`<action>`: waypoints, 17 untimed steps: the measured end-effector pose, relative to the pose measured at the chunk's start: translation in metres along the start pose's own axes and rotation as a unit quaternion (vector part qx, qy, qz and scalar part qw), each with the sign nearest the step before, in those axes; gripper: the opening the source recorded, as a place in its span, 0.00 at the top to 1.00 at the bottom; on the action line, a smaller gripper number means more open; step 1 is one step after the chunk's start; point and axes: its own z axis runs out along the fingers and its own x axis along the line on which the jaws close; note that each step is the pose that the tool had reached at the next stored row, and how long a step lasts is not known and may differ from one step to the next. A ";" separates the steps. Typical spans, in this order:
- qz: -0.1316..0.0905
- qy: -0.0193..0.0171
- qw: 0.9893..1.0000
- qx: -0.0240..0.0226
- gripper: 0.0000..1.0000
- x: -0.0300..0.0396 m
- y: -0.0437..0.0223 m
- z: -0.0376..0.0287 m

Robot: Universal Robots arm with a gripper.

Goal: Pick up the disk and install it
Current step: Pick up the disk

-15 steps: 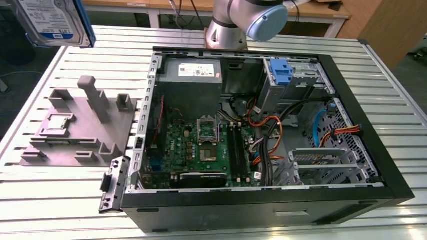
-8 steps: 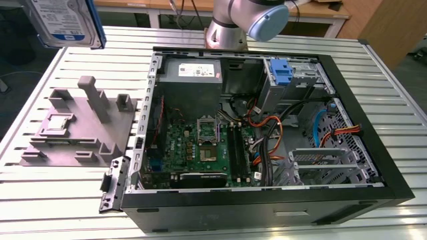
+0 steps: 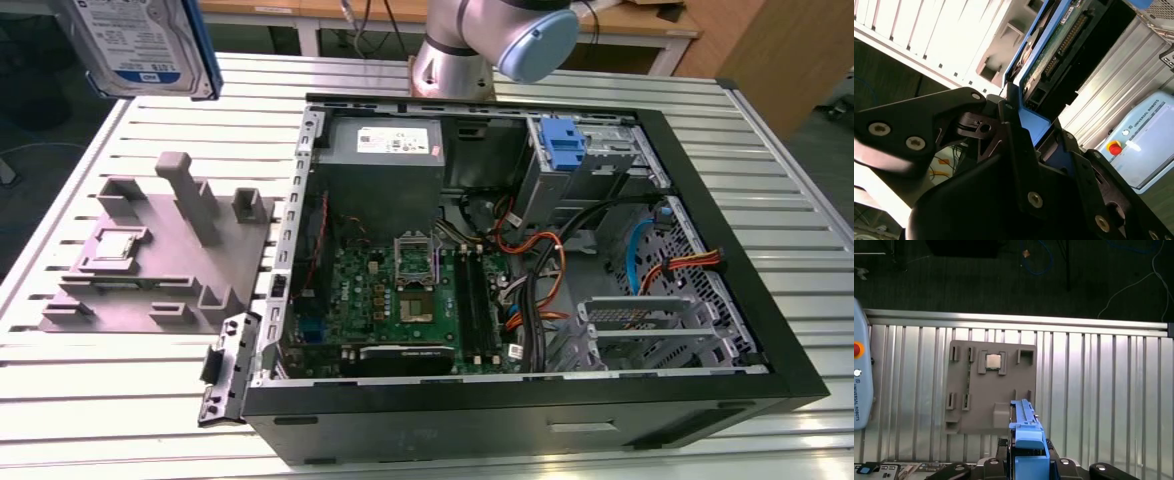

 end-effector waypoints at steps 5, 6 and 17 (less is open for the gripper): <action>0.000 0.000 1.000 0.000 0.63 0.0040 -0.0015 -0.0001; 0.000 0.000 1.000 0.000 0.63 0.0042 -0.0026 -0.0002; 0.000 0.000 1.000 0.000 0.63 0.0046 -0.0133 -0.0004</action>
